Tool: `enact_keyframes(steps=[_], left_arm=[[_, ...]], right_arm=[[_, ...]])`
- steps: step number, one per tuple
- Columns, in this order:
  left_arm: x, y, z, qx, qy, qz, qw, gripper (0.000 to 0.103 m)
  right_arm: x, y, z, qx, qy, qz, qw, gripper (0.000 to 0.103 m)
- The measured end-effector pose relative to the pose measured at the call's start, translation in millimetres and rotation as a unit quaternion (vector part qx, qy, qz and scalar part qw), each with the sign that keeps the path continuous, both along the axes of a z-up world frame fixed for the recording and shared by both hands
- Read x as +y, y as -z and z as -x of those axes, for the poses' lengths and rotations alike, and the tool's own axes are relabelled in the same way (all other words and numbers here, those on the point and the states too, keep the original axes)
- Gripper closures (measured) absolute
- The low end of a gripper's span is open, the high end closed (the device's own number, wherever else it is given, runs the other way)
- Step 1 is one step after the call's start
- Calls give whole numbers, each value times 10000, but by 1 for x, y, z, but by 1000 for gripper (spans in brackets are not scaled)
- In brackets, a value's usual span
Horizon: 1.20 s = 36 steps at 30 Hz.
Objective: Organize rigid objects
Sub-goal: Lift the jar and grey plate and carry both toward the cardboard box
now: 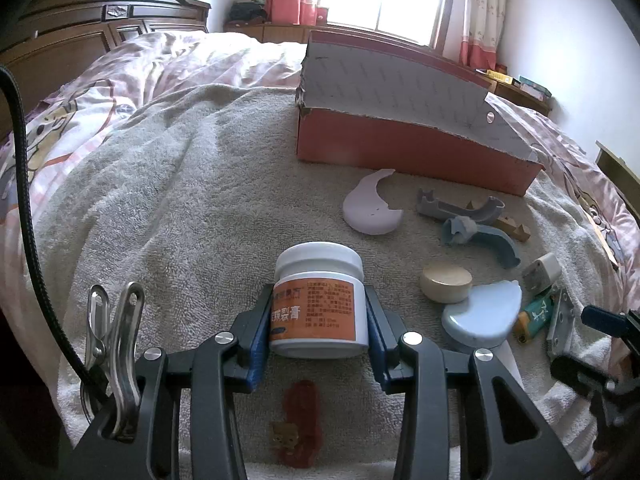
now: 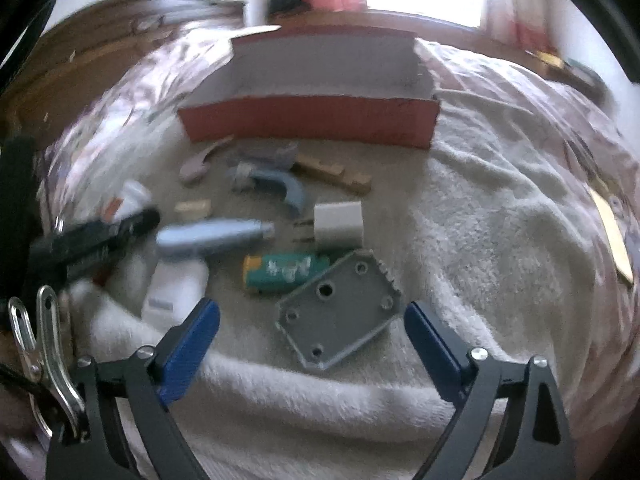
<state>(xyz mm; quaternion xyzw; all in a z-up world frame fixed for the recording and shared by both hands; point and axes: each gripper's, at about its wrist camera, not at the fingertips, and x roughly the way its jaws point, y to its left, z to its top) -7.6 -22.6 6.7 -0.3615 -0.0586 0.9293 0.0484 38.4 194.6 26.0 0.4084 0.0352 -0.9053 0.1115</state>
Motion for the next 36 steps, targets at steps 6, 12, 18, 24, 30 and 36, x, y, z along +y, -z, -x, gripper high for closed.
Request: enact_keyframes(steps=[6, 12, 18, 24, 30, 36], left_arm=[[0, 0, 0, -1, 1, -5, 10000, 62], [0, 0, 0, -1, 1, 1, 10000, 62], [0, 0, 0, -1, -3, 26, 10000, 62], [-1, -2, -1, -3, 11, -56, 10000, 62], [-1, -12, -7, 57, 84, -22, 9999, 62], [4, -28, -11, 181, 188, 74, 9996, 62]], right_arm=[[-5, 0, 4, 7, -662, -893, 9938, 6], [-7, 8, 18, -92, -1066, -1163, 9874, 8], [3, 12, 21, -263, -1091, -699, 9912, 26], [0, 10, 16, -160, -1080, -730, 9913, 27], [2, -5, 12, 44, -963, -444, 9944, 27], [11, -18, 18, 176, -747, 134, 9970, 27]])
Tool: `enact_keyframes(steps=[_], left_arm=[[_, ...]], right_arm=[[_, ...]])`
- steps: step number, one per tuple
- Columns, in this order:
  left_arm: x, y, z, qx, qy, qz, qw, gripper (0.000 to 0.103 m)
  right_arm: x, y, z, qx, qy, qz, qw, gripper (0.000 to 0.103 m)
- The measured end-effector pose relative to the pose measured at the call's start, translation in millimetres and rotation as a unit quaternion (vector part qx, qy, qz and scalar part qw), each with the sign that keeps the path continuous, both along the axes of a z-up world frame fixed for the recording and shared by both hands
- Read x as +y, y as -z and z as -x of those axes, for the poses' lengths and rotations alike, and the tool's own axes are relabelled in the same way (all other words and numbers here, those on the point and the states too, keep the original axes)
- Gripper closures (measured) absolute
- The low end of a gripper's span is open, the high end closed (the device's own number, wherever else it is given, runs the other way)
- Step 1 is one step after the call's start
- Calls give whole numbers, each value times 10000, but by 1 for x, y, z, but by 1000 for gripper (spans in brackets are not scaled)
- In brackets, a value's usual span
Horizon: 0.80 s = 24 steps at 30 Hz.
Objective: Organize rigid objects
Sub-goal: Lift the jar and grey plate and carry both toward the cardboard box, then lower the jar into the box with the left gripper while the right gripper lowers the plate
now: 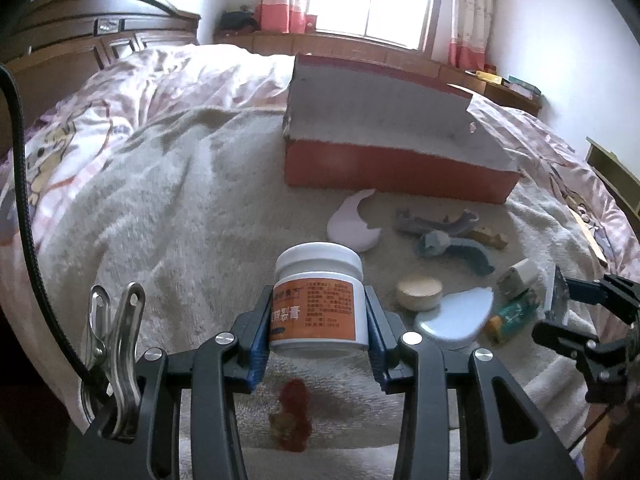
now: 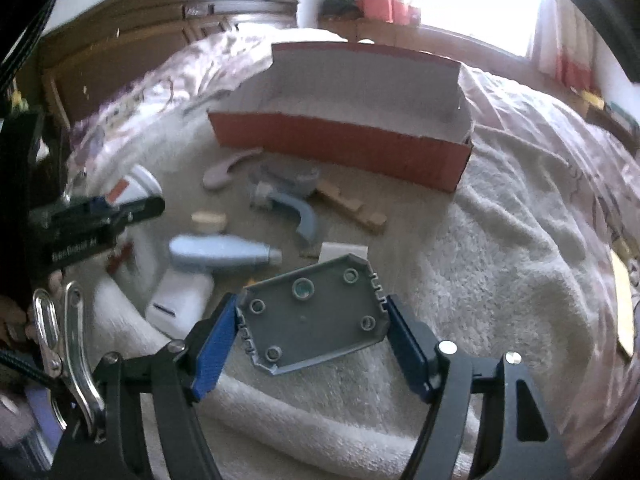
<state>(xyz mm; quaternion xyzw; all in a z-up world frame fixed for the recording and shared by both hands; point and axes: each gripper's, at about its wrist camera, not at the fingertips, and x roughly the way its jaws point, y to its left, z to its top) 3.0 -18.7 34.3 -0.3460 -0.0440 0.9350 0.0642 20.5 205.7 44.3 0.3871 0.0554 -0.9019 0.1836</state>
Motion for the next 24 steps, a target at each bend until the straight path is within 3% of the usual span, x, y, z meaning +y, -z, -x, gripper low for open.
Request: enact_keyframes(steps=[11, 24], left_arm=[[17, -43, 23, 319, 221, 216, 9990, 62], [23, -66, 98, 99, 109, 217, 9997, 62]], right_arm=[[11, -32, 35, 152, 658, 520, 9964, 27], [9, -54, 118, 104, 1131, 820, 9901, 27]])
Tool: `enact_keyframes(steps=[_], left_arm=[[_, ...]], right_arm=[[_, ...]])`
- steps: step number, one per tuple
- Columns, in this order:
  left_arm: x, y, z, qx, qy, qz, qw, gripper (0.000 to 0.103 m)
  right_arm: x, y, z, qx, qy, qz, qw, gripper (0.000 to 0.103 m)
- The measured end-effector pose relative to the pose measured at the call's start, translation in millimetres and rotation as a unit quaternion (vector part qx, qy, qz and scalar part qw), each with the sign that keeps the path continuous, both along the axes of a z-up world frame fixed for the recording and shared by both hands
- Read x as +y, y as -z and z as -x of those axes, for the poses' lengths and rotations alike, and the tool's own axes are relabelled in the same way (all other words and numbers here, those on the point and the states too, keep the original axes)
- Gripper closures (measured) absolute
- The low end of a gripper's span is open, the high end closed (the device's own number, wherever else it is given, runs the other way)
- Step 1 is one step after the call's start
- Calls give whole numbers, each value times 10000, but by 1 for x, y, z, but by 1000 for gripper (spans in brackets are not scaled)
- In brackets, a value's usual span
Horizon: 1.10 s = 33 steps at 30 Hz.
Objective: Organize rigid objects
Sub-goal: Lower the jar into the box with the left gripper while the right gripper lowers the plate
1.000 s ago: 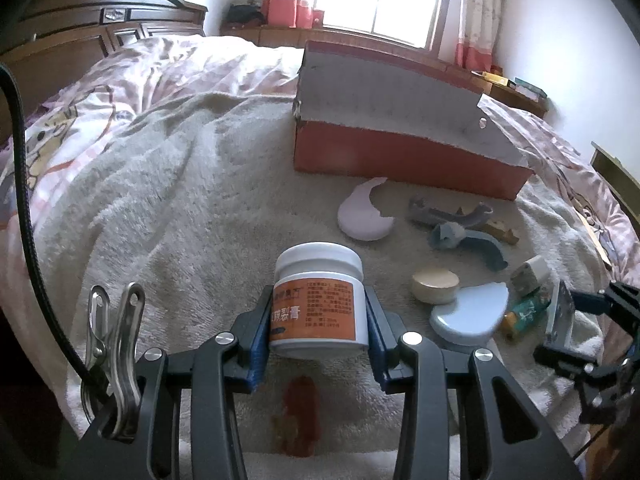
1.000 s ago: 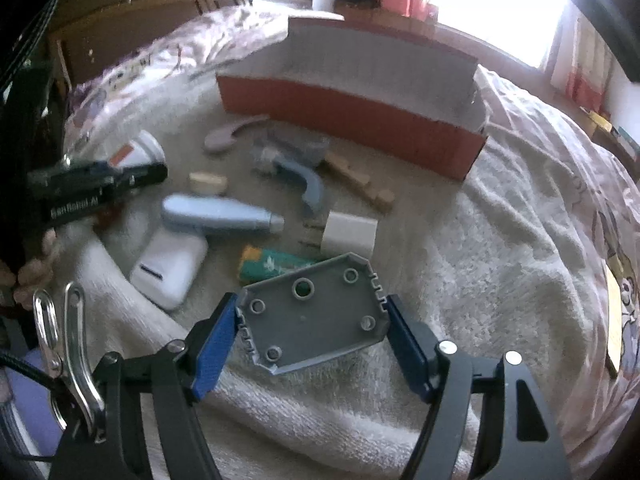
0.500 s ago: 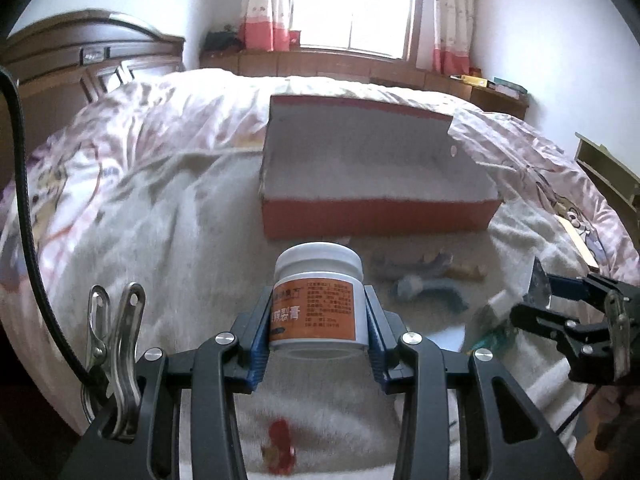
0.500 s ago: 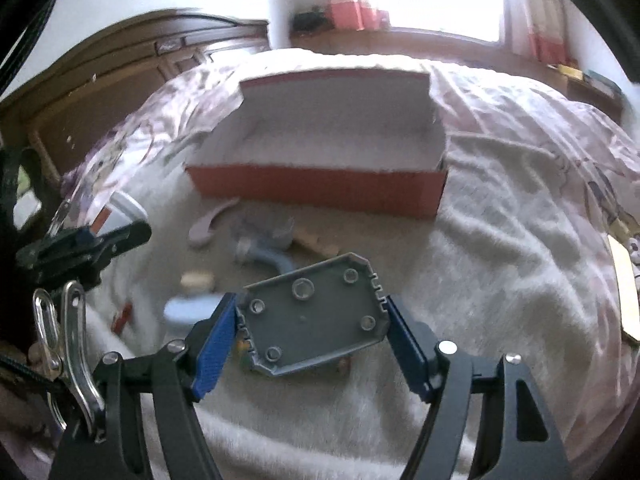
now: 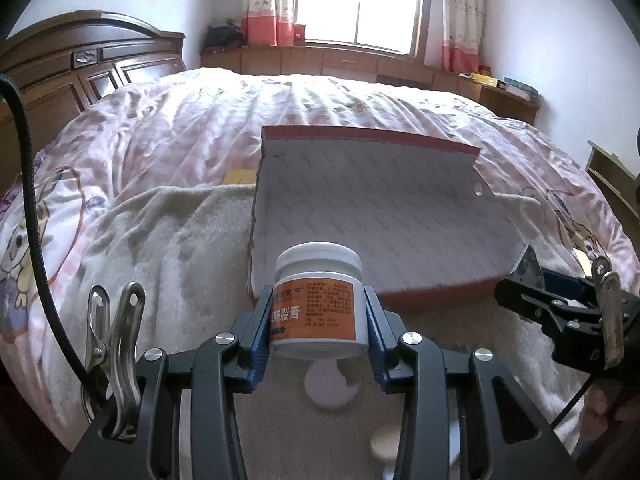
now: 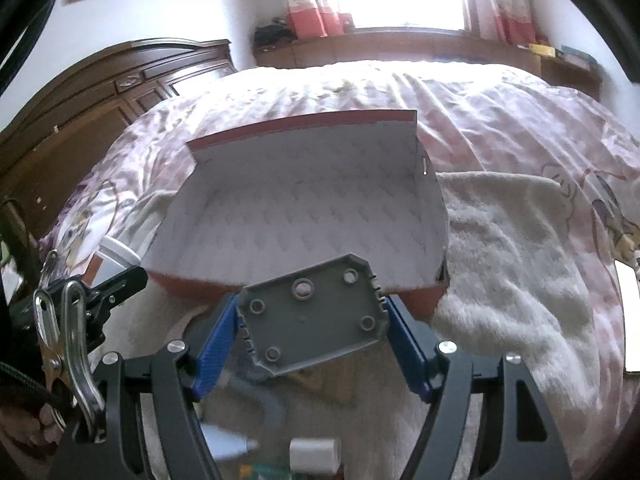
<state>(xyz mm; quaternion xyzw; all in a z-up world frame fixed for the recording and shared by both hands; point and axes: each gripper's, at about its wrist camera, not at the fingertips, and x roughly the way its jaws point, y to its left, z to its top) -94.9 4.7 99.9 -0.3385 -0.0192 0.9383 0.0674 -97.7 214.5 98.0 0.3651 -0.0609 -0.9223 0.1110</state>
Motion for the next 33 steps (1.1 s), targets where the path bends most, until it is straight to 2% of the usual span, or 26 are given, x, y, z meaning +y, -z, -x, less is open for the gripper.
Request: enact_keyframes(steps=[14, 33], left_arm=[[15, 6, 55, -219, 131, 243, 9994, 62], [23, 28, 81, -491, 123, 389, 9980, 62]], right_arm=[[-5, 5, 56, -103, 251, -132, 9995, 27], [-4, 20, 77, -230, 363, -319, 9986, 27]])
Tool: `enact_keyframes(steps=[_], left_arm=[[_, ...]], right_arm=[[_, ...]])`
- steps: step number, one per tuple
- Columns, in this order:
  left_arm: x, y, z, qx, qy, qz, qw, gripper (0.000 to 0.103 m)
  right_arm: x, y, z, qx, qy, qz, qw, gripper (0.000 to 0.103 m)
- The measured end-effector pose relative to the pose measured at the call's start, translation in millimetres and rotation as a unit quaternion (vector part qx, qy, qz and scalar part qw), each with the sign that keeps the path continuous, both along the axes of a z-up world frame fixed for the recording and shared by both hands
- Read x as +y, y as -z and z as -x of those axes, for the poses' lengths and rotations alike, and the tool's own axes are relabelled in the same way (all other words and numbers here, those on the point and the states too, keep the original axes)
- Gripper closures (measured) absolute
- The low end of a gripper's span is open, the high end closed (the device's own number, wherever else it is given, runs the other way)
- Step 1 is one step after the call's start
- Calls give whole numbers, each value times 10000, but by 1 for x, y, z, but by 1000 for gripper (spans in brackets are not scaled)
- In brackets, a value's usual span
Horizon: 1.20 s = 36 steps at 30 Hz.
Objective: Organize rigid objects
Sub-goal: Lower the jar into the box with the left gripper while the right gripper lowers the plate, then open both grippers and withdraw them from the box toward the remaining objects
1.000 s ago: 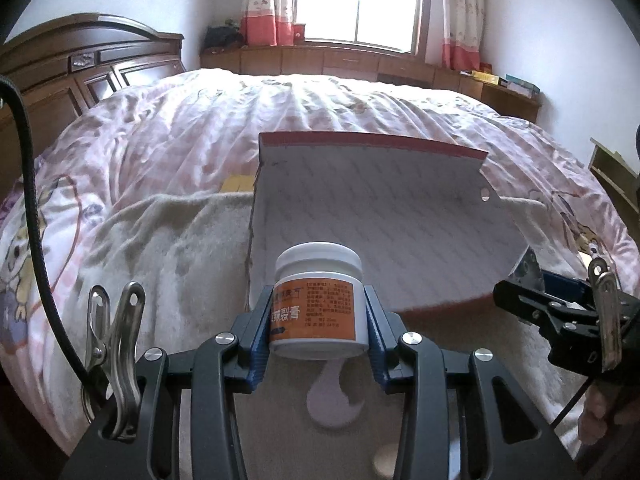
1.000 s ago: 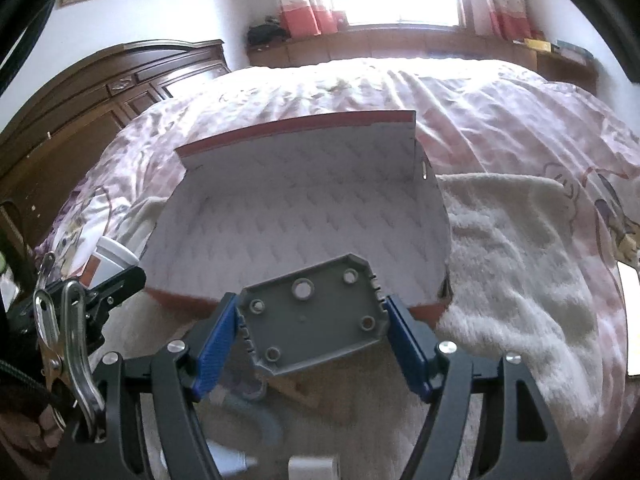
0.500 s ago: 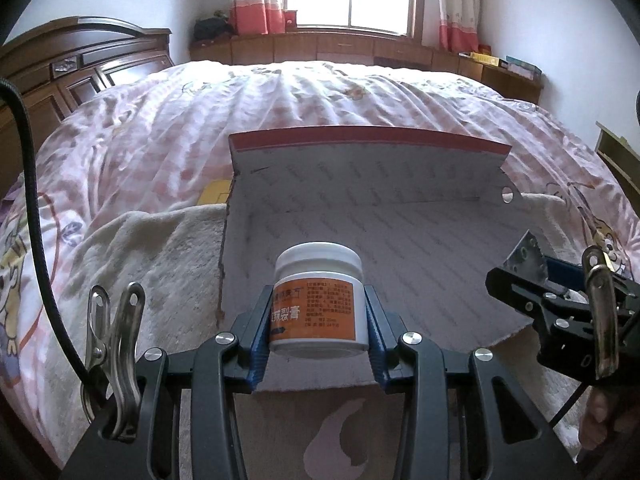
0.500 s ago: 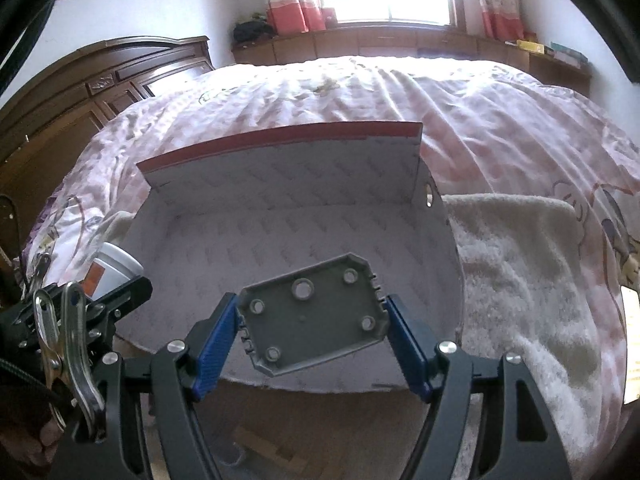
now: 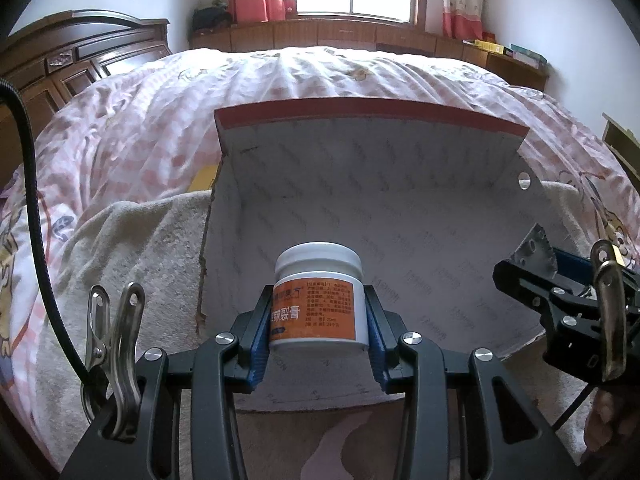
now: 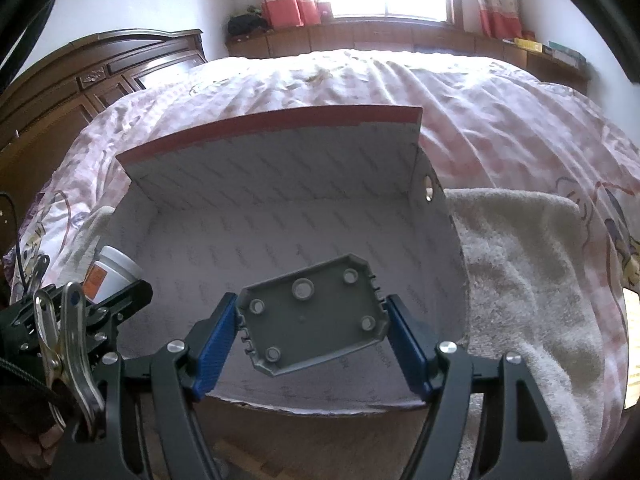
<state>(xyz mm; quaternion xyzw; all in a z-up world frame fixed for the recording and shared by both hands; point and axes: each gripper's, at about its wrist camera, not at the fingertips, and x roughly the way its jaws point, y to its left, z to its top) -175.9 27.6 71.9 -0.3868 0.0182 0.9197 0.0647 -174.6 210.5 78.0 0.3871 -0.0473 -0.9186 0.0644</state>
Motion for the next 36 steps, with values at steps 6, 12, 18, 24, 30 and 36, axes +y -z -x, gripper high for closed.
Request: enact_keyframes(steps=[6, 12, 18, 24, 30, 36], left_arm=[[5, 3, 0, -128, 178, -19, 9998, 62], [8, 2, 0, -161, 135, 37, 9998, 62], [5, -1, -1, -83, 71, 98, 9999, 62], [1, -3, -6, -74, 9, 80, 9999, 62], [-2, -8, -14, -8, -22, 75, 10000, 62], [-4, -14, -26, 80, -9, 61, 9999, 62]], right_arm=[[1, 4, 1, -80, 51, 3, 10000, 27], [-1, 4, 0, -63, 54, -70, 9999, 26], [1, 3, -2, -41, 81, -5, 10000, 25], [0, 0, -7, -14, 79, 21, 10000, 25], [0, -5, -14, 2, 48, 136, 9999, 25], [-3, -14, -26, 111, 20, 130, 9999, 25]])
